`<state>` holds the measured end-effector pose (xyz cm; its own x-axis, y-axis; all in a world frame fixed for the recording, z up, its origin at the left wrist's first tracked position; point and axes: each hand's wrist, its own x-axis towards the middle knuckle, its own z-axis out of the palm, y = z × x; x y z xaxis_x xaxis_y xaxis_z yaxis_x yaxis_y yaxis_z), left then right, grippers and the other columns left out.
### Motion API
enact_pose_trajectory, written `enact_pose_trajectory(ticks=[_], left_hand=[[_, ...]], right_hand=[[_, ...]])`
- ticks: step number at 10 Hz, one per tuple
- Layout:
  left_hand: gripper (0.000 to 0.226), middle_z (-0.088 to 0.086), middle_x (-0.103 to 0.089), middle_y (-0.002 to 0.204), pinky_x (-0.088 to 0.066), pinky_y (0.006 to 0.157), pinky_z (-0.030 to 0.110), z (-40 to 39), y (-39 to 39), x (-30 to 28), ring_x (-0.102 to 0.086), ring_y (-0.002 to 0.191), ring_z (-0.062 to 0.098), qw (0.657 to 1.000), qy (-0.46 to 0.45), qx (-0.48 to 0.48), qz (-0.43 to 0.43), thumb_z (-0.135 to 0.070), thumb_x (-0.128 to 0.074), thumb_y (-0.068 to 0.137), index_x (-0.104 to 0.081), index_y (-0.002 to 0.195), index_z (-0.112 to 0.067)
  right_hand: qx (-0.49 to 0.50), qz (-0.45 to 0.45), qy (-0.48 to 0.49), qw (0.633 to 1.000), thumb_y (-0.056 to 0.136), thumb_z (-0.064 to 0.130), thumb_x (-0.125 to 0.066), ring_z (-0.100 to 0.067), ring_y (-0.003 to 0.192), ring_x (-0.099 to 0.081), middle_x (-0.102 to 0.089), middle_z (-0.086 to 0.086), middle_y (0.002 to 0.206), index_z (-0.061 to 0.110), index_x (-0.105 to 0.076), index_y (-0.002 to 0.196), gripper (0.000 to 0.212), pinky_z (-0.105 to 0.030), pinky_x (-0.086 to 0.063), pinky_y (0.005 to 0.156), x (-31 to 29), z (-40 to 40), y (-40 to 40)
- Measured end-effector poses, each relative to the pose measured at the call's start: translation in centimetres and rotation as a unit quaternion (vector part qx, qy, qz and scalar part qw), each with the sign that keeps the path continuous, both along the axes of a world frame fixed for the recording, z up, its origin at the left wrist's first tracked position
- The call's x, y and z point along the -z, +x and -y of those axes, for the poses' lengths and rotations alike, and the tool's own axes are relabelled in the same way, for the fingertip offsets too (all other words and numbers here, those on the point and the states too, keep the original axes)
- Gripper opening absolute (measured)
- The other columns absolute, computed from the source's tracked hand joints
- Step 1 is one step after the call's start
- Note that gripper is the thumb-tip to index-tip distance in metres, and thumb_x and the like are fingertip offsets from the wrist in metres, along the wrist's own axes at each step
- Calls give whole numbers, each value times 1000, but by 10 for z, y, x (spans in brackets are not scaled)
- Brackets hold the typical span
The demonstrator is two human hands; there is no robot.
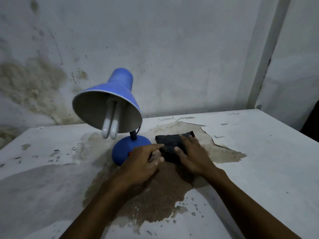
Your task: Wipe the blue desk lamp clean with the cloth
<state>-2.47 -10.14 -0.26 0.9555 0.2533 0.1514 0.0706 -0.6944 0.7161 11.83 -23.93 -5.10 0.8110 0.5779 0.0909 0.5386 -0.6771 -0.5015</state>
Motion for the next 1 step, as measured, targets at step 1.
enact_pose_trajectory(ticks=[1], left_hand=[[32,-13,-62,111,-43,56,2,-7,-45,-10,-59,78,-17,997,-45,-69,-2,-29,-62,91,-59,122,-38]], right_hand=[[9,17,110,994,95,58,-35,-29,146,-30,-33,-10,159,21,-30,154,70,-56,-29,117,-8,3,-16]])
